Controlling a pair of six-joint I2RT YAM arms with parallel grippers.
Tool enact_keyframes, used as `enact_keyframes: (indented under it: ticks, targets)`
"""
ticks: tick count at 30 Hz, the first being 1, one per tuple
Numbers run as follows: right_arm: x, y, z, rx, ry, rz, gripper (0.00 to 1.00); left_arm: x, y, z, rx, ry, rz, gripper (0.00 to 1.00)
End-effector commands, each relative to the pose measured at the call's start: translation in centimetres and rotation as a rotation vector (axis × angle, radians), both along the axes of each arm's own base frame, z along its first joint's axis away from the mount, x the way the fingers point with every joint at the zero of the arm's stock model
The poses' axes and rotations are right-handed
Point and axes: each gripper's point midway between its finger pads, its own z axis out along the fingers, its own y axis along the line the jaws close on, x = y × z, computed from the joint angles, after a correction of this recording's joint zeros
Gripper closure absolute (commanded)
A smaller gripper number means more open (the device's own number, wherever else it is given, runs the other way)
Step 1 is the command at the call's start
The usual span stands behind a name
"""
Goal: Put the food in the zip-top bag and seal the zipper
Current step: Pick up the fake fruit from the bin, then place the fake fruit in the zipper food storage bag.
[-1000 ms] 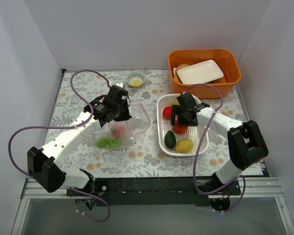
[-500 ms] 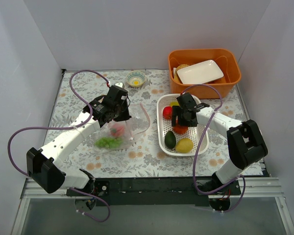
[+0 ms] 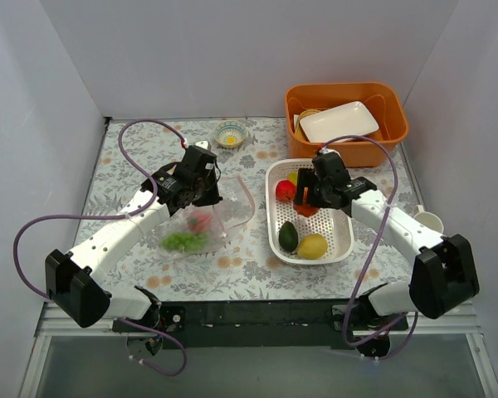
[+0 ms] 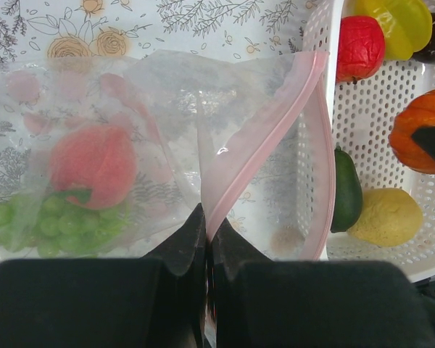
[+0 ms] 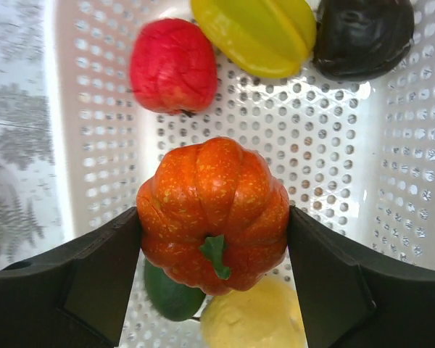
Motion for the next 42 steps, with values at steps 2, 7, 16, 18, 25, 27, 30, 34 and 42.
enact_keyframes:
  ticks: [2, 7, 16, 18, 25, 27, 30, 34, 42]
  targets:
    - [0.2, 4.2, 7.5, 0.264, -0.130, 0.067, 0.49, -0.3, 0.0, 1.1, -0.038, -0.033, -0.007, 1.00]
    - [-0.6, 8.8, 11.9, 0.413, -0.191, 0.179, 0.47, -0.2, -0.3, 0.9, -0.041, -0.023, -0.015, 1.00]
    - [-2.5, 16.7, 13.8, 0.458, -0.187, 0.363, 0.46, -0.3, -0.5, 0.8, -0.050, -0.016, -0.017, 1.00]
    - [-2.9, 17.9, 14.2, 0.470, -0.191, 0.389, 0.46, -0.3, -0.6, 0.9, -0.053, -0.016, -0.017, 1.00]
    - [-3.5, 20.1, 11.5, 0.422, -0.121, 0.439, 0.33, -0.3, -0.2, 1.3, -0.052, -0.027, -0.003, 1.00]
    - [-3.5, 20.4, 11.4, 0.404, -0.119, 0.458, 0.27, -0.2, -0.2, 1.7, -0.058, -0.037, 0.003, 1.00]
    - [-3.6, 20.6, 11.2, 0.381, -0.113, 0.482, 0.11, -0.2, -0.1, 2.3, -0.064, -0.052, 0.010, 1.00]
    - [-3.2, 19.8, 11.8, 0.334, -0.157, 0.490, 0.02, -0.1, 0.1, 2.6, -0.059, -0.065, 0.017, 1.00]
    - [-2.1, 16.5, 13.1, 0.244, -0.232, 0.368, 0.02, 0.0, 0.4, 2.8, -0.057, -0.071, 0.029, 1.00]
